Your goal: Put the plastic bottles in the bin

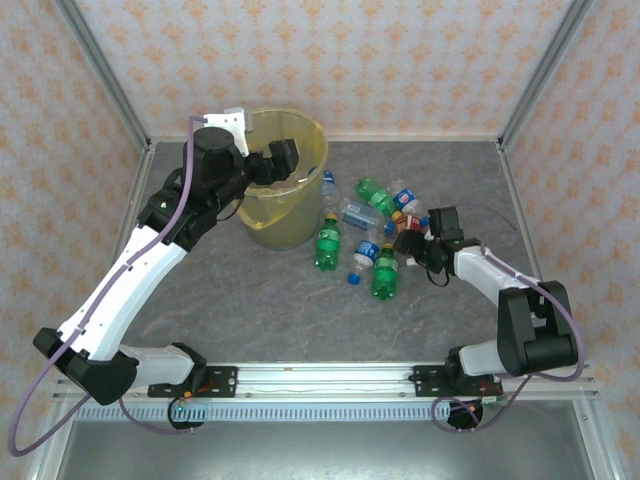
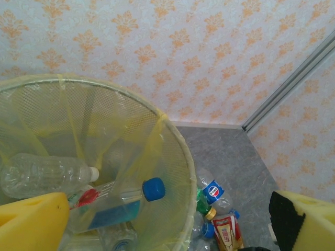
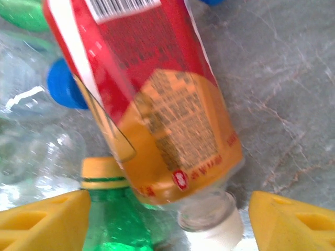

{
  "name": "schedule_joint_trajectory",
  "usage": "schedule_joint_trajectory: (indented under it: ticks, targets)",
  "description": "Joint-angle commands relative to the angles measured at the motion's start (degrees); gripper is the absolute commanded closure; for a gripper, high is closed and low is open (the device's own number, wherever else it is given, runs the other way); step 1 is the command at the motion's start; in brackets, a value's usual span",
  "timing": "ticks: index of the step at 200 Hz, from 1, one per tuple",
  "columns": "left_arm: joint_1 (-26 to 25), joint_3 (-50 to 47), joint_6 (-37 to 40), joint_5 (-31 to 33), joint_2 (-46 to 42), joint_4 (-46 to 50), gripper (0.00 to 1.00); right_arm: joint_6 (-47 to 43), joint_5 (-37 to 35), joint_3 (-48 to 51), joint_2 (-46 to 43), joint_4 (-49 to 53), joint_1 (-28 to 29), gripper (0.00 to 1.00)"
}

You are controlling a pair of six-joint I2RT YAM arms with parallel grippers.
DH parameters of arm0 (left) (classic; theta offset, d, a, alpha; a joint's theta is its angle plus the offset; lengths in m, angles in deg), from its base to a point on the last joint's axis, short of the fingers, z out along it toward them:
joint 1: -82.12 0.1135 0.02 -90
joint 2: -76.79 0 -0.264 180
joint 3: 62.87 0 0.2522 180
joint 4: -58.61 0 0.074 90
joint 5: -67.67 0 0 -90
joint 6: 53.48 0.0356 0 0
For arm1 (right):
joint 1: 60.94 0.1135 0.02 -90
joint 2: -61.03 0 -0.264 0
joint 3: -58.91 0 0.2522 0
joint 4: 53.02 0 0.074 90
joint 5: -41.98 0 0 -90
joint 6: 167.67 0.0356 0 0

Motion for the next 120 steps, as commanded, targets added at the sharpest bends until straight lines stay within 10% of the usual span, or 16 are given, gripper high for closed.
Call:
schedule_joint_trajectory:
  ticks: [1, 120]
  targets:
    - [-0.2, 1.0, -0.8, -0.6, 0.2, -0.5, 0.01, -0.7, -1.6, 2.0, -1.0, -2.1, -0.1, 0.27]
    - [-0.2, 0.1, -1.1, -0.1, -1.5, 0.3, 0.01, -2.0, -3.6, 3.8, 2.6, -6.3, -0.1, 0.49]
